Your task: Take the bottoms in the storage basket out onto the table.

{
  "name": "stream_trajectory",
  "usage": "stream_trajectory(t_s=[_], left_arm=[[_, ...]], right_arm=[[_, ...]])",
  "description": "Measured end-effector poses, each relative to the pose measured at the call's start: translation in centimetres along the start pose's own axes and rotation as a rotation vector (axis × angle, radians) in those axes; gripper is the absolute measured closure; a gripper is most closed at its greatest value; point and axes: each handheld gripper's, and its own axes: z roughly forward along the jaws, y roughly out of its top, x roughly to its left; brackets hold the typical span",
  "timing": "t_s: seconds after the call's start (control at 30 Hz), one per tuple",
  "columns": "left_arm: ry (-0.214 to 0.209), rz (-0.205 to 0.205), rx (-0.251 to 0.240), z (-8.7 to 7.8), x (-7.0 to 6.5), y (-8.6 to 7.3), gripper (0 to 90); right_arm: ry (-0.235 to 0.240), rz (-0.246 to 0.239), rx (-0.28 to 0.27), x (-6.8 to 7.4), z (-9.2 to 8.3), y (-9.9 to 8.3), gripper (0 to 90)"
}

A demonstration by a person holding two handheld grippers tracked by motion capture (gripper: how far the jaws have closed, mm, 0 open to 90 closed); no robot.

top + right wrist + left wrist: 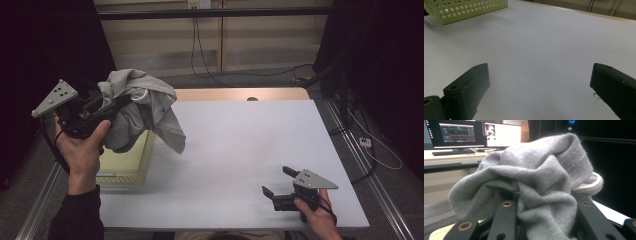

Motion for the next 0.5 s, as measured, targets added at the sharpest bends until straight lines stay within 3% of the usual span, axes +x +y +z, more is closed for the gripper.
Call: stream_trajectory(t_s=[0.5], left_arm=[[-0.041, 0.014, 0.011, 1.9, -1.5, 0.5, 66.4]], right_arm=[[-0.004, -0.002, 0.001, -0.1, 0.1, 0.0, 2.5]])
